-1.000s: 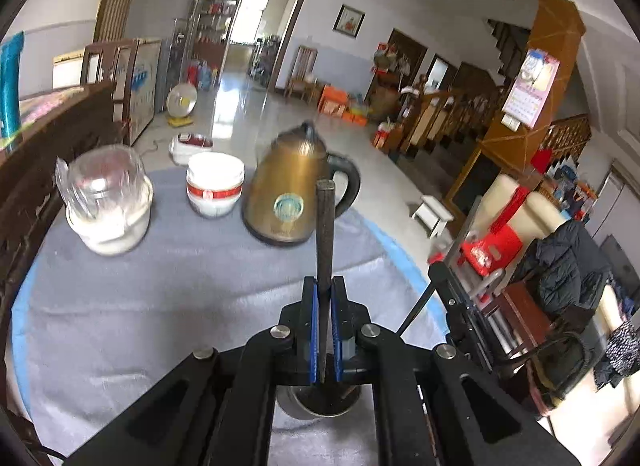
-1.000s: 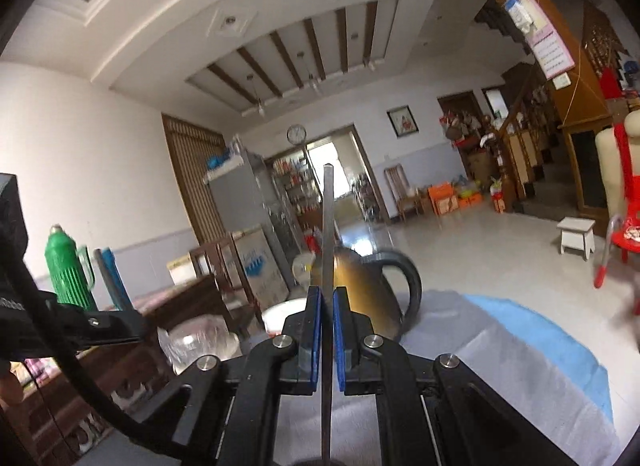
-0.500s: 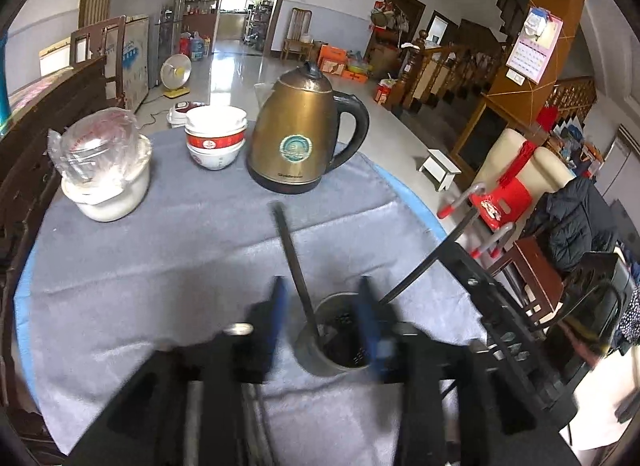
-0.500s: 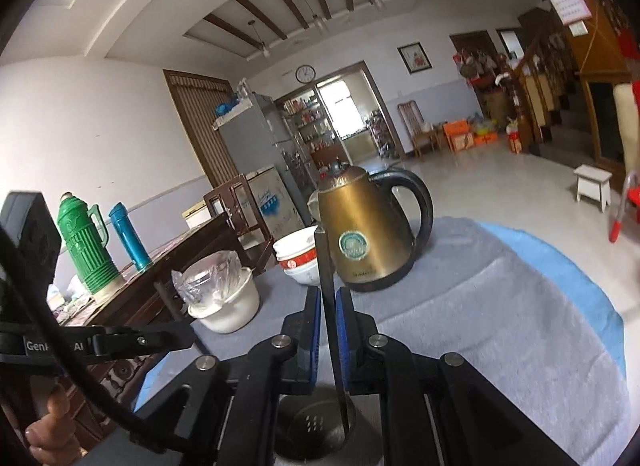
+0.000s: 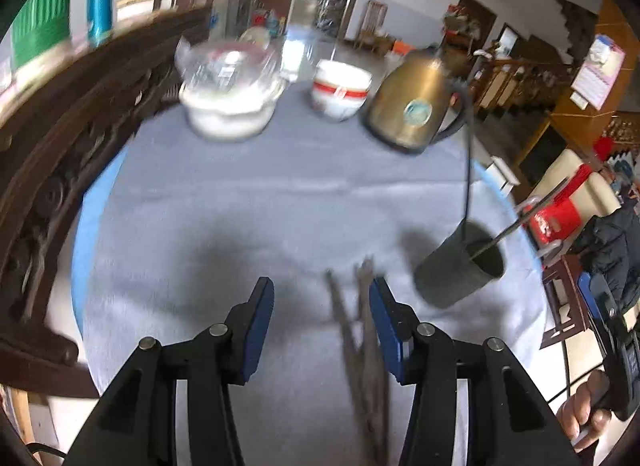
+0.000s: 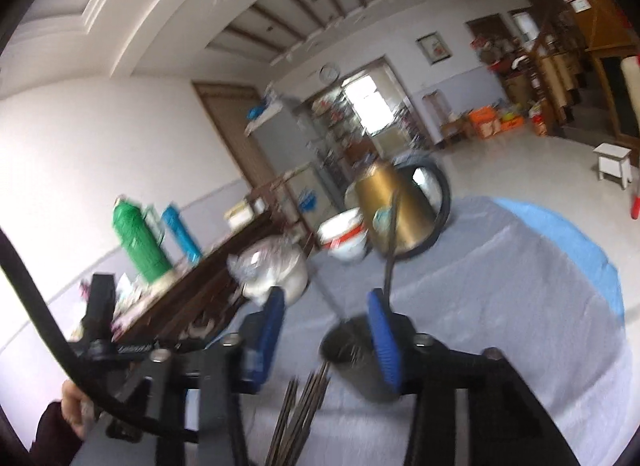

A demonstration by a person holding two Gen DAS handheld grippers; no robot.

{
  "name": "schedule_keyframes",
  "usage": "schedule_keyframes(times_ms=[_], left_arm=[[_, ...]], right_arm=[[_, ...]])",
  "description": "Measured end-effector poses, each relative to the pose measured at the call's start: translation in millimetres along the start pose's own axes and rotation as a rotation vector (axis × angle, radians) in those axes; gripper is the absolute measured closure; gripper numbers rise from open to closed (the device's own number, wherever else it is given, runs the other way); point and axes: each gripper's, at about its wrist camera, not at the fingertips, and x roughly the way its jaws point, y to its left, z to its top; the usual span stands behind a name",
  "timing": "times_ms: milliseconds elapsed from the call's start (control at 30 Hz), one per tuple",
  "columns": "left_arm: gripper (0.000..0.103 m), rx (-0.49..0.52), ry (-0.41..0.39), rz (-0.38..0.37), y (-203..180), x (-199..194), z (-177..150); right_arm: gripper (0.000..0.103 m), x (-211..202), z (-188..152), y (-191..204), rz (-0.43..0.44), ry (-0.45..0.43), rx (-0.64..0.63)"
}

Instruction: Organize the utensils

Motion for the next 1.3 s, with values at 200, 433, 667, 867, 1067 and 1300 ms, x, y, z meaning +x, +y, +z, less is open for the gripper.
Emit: schedule_keyframes(times_ms=[200,433,667,867,1067,1300], left_arm=[[0.053,-0.048,0.106,-0.038,8,36,-19],[0.053,-0.023,0.177,-0.077,-2,74,-35],[0.053,0.031,0.19,-0.081,-13,93,-41],[0.053,0.049,0.227,-0.069,-15,105,-45],[0.053,0.049,0.238,-0.067,-11,110,-47],[0.053,0.061,0.238,-0.067,-10,109,-49]], right_arm=[[0.064,29,-47,11,-0.016,0.157,-0.021],[0.064,59,-76,5,-0.026,0.272,0.004],[0.064,73,-84,-3,-0.033,0.316,0.032],[0.064,82,-88,-10,-0.038,0.34,0.062],[0.064,88,-92,-7,-0.033,0.362,0.061],[0.064,99,-97,-1,-0.029,0.393,0.057]])
